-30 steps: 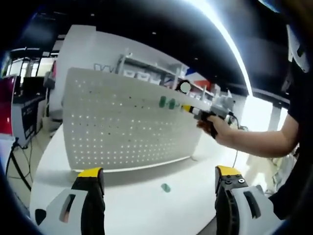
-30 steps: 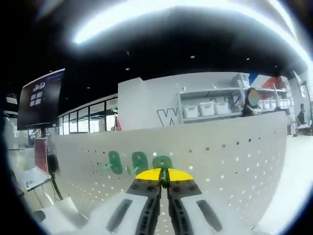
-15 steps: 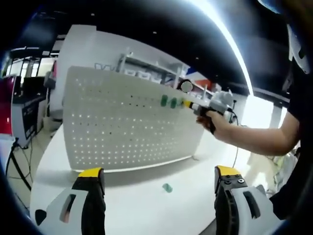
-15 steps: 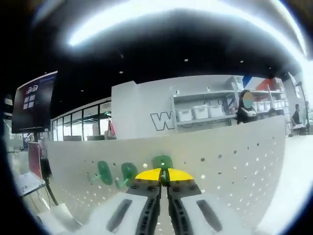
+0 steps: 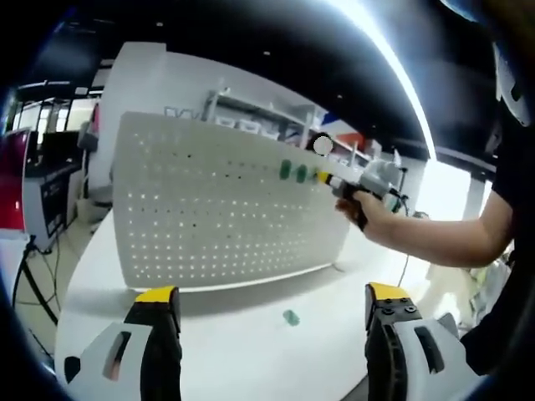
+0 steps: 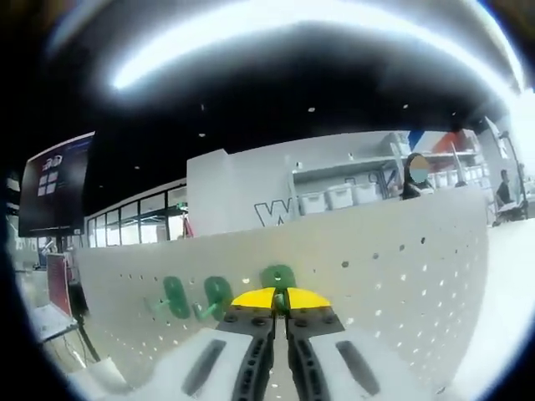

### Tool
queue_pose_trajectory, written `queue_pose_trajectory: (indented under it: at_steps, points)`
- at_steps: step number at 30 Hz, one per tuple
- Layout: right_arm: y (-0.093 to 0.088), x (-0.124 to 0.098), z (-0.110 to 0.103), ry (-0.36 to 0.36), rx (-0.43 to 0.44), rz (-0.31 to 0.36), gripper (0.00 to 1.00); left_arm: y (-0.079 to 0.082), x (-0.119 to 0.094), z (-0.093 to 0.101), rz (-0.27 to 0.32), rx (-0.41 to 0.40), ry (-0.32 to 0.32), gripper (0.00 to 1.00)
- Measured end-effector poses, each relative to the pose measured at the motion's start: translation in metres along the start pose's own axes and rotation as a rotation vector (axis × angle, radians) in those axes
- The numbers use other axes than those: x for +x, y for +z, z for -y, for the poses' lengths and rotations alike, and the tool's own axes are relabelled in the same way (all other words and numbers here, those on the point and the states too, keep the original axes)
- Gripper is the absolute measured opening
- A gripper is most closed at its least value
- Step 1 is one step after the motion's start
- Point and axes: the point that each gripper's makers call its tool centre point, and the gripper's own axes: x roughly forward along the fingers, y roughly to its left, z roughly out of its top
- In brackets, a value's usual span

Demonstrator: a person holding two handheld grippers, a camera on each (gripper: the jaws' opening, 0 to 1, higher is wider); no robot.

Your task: Insert the hook assembly into the mounting plate slot until the hook locks in place.

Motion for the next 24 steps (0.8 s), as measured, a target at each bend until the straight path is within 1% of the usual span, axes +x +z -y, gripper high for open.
queue_pose_trajectory:
  at_steps: [2,3,6,11,14,15,16,17,19,21,24]
  points:
    - [0.000,0.000,0.000,-0.002,0.000,0.007,0.00,-0.001,0.001,0.000,-0.005,0.000,-0.001,0.93]
    - [-0.001,0.000,0.000,-0.005,-0.014,0.005,0.00,-0.001,0.001,0.000,-0.008,0.000,-0.003,0.93]
    - [-0.001,0.000,0.000,-0.012,-0.015,0.000,0.00,-0.002,0.002,0.000,-0.014,0.007,-0.006,0.93]
    - [-0.002,0.000,0.000,-0.013,-0.044,-0.011,0.00,0.000,0.004,0.001,-0.010,0.005,-0.003,0.93]
    - [-0.001,-0.001,0.000,-0.007,-0.047,-0.017,0.01,-0.003,0.004,0.003,-0.012,0.004,-0.004,0.93]
    - [-0.001,-0.001,0.000,-0.005,-0.047,-0.018,0.01,-0.003,0.003,0.003,-0.005,-0.004,-0.001,0.94]
    - [-0.002,-0.001,0.000,0.000,-0.073,-0.026,0.01,-0.003,0.002,0.003,0.007,-0.008,0.003,0.95]
    - [-0.001,-0.001,0.000,0.000,-0.092,-0.029,0.02,-0.005,0.002,0.002,0.005,-0.009,0.008,0.95]
    - [0.005,-0.002,0.000,-0.008,-0.098,-0.010,0.06,-0.011,0.000,-0.001,-0.012,-0.011,0.018,0.94]
    - [0.014,-0.004,-0.001,0.003,-0.066,0.015,0.09,-0.015,-0.003,-0.003,-0.020,-0.006,0.028,0.95]
    - [0.023,-0.005,0.000,-0.006,-0.095,0.028,0.15,-0.021,-0.007,-0.007,-0.020,-0.026,0.046,0.98]
